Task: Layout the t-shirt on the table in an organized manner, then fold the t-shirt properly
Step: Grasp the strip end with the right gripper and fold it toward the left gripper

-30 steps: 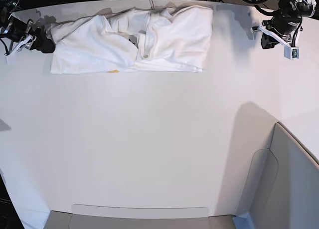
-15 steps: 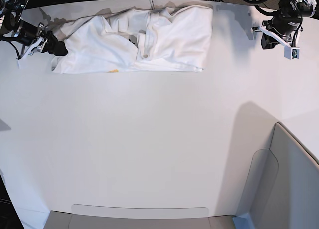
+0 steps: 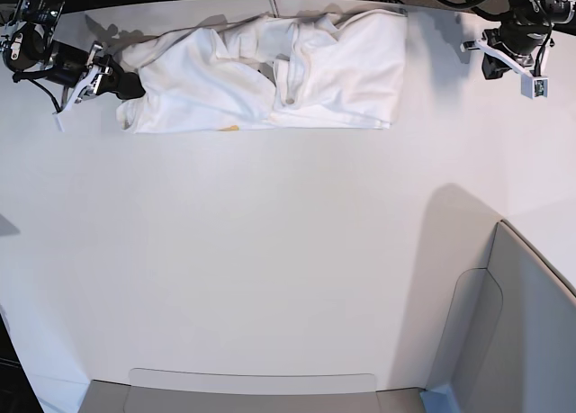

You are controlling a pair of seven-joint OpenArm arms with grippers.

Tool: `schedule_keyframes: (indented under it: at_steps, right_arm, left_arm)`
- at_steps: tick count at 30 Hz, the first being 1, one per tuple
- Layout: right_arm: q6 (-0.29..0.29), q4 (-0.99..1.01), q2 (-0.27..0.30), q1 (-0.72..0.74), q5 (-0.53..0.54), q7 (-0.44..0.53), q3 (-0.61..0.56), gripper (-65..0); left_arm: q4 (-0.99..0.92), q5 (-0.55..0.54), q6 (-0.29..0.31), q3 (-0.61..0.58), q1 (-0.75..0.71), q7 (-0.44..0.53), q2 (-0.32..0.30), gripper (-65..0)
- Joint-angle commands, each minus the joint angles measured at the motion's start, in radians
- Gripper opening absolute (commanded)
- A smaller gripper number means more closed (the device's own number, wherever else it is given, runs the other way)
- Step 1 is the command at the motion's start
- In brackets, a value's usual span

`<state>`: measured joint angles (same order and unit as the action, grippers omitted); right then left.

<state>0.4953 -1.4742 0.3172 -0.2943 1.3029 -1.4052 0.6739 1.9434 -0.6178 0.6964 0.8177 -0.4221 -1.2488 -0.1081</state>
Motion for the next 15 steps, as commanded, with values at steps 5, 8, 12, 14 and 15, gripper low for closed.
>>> schedule_keyframes:
  at_steps: [5, 8, 12, 14, 15]
  right_arm:
    - [0.003, -0.274, -0.030, 0.010, 0.042, 0.009, 0.008, -65.0]
    - [0.003, -0.414, -0.065, 0.014, 0.040, 0.009, 0.007, -65.0]
    - [0.003, -0.523, -0.146, 0.014, 0.039, 0.009, -0.066, -65.0]
    - [0.003, -0.532, -0.192, 0.014, 0.020, 0.009, -0.142, -65.0]
    - [0.003, -0.532, -0.215, 0.013, -0.001, 0.009, -0.176, -65.0]
  left_arm:
    - [0.014, -0.014, 0.002, -0.199, -0.054, -0.047, -0.112, -65.0]
    - [0.012, -0.014, 0.002, -0.321, -0.059, -0.110, -0.173, -65.0]
    - [-0.017, -0.014, 0.002, -0.344, -0.053, -0.125, -0.175, -65.0]
    - [-0.045, -0.014, 0.002, -0.346, -0.051, -0.125, -0.175, -65.0]
    - [-0.057, -0.014, 0.002, -0.346, -0.051, -0.125, -0.175, -65.0]
